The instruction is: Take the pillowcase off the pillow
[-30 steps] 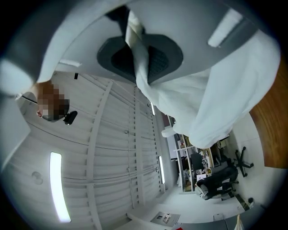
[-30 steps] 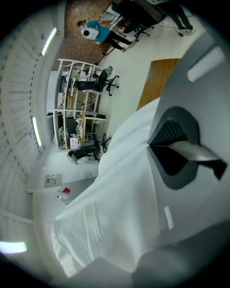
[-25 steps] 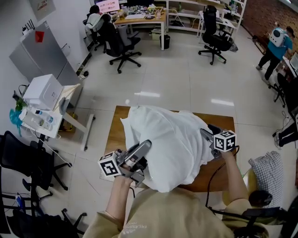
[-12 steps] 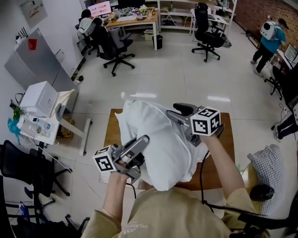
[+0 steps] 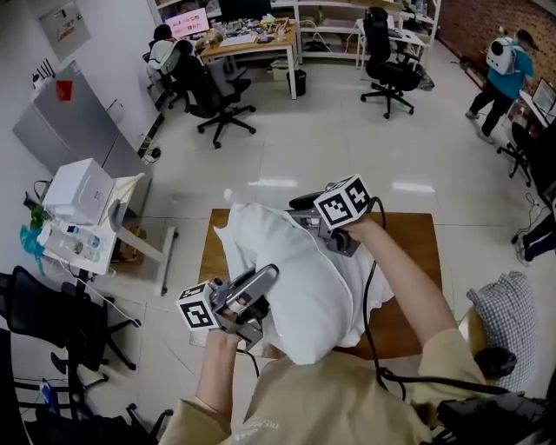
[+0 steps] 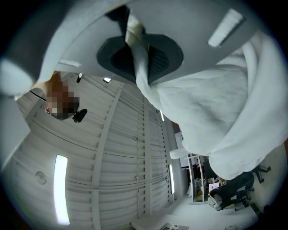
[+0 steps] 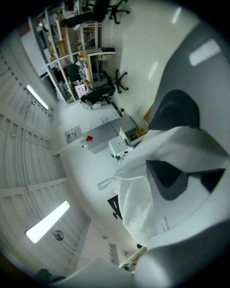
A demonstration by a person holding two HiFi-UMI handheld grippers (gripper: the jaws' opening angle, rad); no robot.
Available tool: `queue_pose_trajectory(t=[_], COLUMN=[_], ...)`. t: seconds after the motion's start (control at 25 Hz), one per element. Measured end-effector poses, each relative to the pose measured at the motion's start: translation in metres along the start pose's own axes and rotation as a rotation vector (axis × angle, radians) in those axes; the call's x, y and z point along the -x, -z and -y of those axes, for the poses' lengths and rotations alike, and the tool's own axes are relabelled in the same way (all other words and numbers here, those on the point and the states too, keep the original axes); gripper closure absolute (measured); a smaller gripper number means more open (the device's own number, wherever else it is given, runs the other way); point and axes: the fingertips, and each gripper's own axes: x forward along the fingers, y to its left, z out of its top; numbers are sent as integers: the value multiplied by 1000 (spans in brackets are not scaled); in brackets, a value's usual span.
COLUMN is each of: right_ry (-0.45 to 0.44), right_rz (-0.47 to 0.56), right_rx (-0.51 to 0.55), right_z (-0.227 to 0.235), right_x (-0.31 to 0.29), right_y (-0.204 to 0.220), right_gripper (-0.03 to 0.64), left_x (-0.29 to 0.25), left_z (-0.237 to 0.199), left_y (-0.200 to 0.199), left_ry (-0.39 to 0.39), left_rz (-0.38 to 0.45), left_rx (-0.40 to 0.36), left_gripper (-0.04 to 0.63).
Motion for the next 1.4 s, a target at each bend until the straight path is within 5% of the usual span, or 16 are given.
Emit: queue_pose_trajectory(t=[0.08, 0.16, 0.36, 0.6, 0.76, 0.92, 1.04, 1.24, 1.4], right_ry=[-51, -40, 77, 468, 461, 340, 351, 258, 225], right_rz=[-35, -42, -39, -265, -180, 22, 201, 211, 185], right_rx=[11, 19, 37, 68, -101, -125, -8, 132, 17], right_z=[-2, 3, 39, 187, 230, 190, 145, 37, -11], right_x=[-8, -10, -8, 13, 19, 27, 69, 123, 143], right_y=[0, 4, 24, 119, 173, 119, 63, 37, 71], right_gripper=[450, 614, 615, 615, 615, 594, 340, 333, 336], left_x=[2, 4, 11, 18, 21, 19, 14, 8, -18], left_z=[-3, -6, -9, -6, -24, -34, -42, -57, -46], left_y=[-1, 0, 7, 2, 10, -7, -23, -57, -85], left_ry=[-15, -31, -43, -50, -103, -103, -115, -123, -49], left_rz=[10, 19, 32, 45, 39, 75, 81, 87, 54], left_rx=[-2, -8, -25, -44, -26, -11, -23, -15, -90], left_gripper=[568, 568, 568, 569, 568, 568, 568, 568, 568])
